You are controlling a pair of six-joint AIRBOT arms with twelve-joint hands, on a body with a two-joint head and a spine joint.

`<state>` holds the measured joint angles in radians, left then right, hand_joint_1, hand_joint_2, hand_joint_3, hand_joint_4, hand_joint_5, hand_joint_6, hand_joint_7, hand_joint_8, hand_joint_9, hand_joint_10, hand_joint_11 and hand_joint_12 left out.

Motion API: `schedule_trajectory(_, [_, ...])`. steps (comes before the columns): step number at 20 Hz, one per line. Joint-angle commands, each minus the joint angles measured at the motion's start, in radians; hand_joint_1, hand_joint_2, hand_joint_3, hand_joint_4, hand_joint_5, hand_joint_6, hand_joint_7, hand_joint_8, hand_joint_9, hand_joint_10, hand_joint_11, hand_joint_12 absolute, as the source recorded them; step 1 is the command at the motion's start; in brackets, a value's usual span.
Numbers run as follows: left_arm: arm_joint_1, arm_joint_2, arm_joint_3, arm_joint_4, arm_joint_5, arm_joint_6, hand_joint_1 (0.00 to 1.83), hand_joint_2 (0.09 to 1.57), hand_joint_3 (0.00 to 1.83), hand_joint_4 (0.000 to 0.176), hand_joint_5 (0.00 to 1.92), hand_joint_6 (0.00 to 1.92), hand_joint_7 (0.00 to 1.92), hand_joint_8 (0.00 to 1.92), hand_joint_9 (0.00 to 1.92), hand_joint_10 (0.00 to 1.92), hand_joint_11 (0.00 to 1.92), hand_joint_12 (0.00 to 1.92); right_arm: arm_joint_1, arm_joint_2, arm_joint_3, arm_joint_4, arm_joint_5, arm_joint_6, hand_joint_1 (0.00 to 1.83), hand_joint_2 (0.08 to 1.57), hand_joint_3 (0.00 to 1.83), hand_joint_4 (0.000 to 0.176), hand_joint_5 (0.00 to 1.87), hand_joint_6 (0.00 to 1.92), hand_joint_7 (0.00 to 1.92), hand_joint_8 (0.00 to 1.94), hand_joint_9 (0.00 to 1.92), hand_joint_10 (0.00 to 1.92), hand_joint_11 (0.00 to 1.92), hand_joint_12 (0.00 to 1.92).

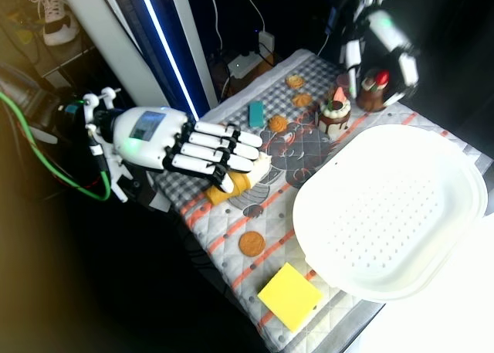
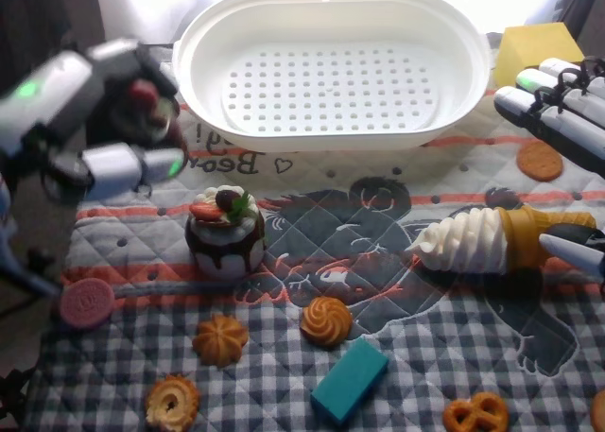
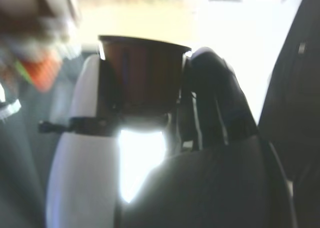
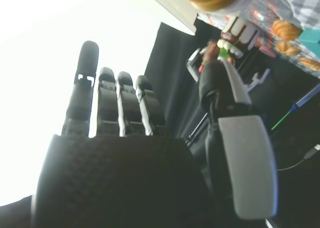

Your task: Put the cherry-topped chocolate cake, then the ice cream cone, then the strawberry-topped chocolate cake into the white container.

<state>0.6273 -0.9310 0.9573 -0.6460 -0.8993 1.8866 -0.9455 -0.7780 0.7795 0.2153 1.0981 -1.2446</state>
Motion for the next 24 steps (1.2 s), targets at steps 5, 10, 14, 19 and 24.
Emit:
schedule_trajectory(5, [-0.176,-0.063,0.101,0.077,0.040,-0.007,1.31,1.16,0.00,0.000,0.35,1.23,0.38,1.37,0.42,1.70,0.41,1.92,0.004,0.005,-0.001,-0.010,0.126,0.002,0.59,1.31,0.00,0.000,0.00,0.00,0.00,0.00,0.00,0.00,0.00,1.00])
schedule_trajectory(10, [-0.281,-0.179,0.242,0.041,0.207,0.000,1.26,1.19,0.00,0.000,0.20,1.48,0.31,1.40,0.33,1.71,0.41,1.92,-0.012,0.005,0.002,-0.010,0.125,0.006,0.58,1.31,0.00,0.000,0.00,0.00,0.00,0.00,0.00,0.00,0.00,1.04])
schedule_trajectory(14, [-0.327,-0.275,0.348,-0.111,0.334,0.220,1.27,1.26,0.00,0.000,0.28,1.34,0.56,1.54,0.32,1.71,0.36,1.92,-0.027,0.005,0.008,-0.010,0.125,0.017,0.62,1.32,0.00,0.000,0.00,0.00,0.00,0.00,0.00,0.00,0.00,0.70])
schedule_trajectory(19, [-0.329,-0.321,0.419,-0.172,0.398,0.241,1.26,1.17,0.00,0.000,0.23,0.95,0.31,1.33,0.34,1.62,0.33,1.92,-0.029,0.005,0.009,-0.010,0.125,0.021,0.61,1.33,0.00,0.000,0.00,0.00,0.00,0.00,0.00,0.00,0.00,0.68])
schedule_trajectory(24, [-0.325,-0.325,0.424,-0.194,0.400,0.267,0.93,1.10,0.00,0.019,0.20,0.13,0.19,0.02,0.03,0.29,0.00,0.97,-0.030,0.005,0.009,-0.010,0.125,0.023,0.63,1.32,0.00,0.000,0.00,0.00,0.00,0.00,0.00,0.00,0.00,0.65])
